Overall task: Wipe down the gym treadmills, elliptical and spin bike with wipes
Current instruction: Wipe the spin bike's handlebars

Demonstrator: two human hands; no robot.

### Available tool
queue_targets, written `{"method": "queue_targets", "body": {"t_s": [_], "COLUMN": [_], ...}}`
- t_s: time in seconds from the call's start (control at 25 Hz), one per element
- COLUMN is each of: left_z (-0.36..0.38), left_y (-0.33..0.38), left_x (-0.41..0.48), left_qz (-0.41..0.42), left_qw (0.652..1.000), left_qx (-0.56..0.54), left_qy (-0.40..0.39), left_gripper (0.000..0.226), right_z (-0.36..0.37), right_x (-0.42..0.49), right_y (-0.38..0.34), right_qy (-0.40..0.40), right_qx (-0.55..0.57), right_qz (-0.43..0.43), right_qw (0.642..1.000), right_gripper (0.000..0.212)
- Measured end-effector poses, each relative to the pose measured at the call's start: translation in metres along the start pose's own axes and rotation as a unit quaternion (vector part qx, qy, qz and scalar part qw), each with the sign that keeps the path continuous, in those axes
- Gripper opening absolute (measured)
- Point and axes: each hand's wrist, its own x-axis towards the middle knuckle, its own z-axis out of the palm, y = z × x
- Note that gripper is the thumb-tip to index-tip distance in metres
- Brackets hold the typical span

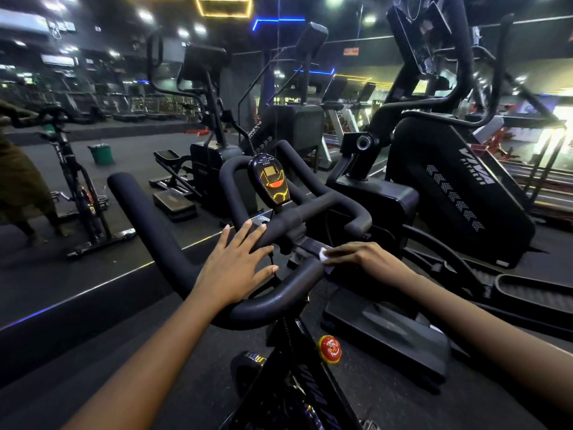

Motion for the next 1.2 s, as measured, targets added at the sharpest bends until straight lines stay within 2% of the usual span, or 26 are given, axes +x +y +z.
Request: {"method": "queue_targets", "body": {"t_s": [0.12, 0.2, 0.28, 0.36, 0.44, 0.6, 0.72, 0.84, 0.92, 1.04, 1.2], "left_z": [0.001, 0.002, 0.002, 0.003, 0.004, 0.004, 0.003, 0.005, 0.007, 0.009, 0.009], "left_y": [0.0, 0.001, 0.002, 0.001, 0.0, 0.0, 0.0, 0.0, 0.0, -0.002, -0.003], "left_x": [0.0, 0.002, 0.003, 0.002, 0.002, 0.003, 0.003, 0.003, 0.003, 0.004, 0.004], "left_qz": [-0.003, -0.005, 0.0, 0.001, 0.003, 0.004, 0.005, 0.006, 0.006, 0.007, 0.009], "left_qw": [1.0, 1.0, 1.0, 1.0, 0.999, 0.999, 0.999, 0.999, 0.998, 0.998, 0.998], "left_qx": [-0.001, -0.005, -0.009, -0.011, -0.016, -0.028, -0.034, -0.034, -0.039, -0.053, -0.047], "left_qy": [0.004, 0.011, 0.018, 0.022, 0.027, 0.032, 0.033, 0.041, 0.045, 0.044, 0.046], "left_gripper": [0.062, 0.078, 0.096, 0.099, 0.097, 0.098, 0.099, 0.099, 0.099, 0.099, 0.099], "right_z": [-0.014, -0.022, -0.027, -0.029, -0.025, 0.0, 0.015, 0.02, 0.017, 0.004, 0.001], "right_x": [-0.001, 0.024, 0.071, 0.124, 0.162, 0.171, 0.145, 0.113, 0.108, 0.139, 0.171], "right_y": [0.007, 0.01, 0.007, -0.004, -0.012, -0.02, -0.013, -0.001, 0.005, -0.001, -0.024], "right_qy": [0.029, 0.118, 0.21, 0.286, 0.319, 0.261, 0.251, 0.195, 0.208, 0.273, 0.26], "right_qx": [0.018, 0.025, 0.028, 0.063, 0.094, 0.111, 0.083, 0.088, 0.081, 0.066, 0.08], "right_qz": [0.048, 0.085, 0.083, 0.084, 0.094, 0.083, 0.043, 0.028, 0.047, 0.07, 0.105], "right_qw": [0.998, 0.989, 0.974, 0.953, 0.938, 0.955, 0.963, 0.977, 0.974, 0.957, 0.957], "right_gripper": [0.042, 0.041, 0.031, 0.024, 0.029, 0.052, 0.048, 0.044, 0.042, 0.045, 0.049]}}
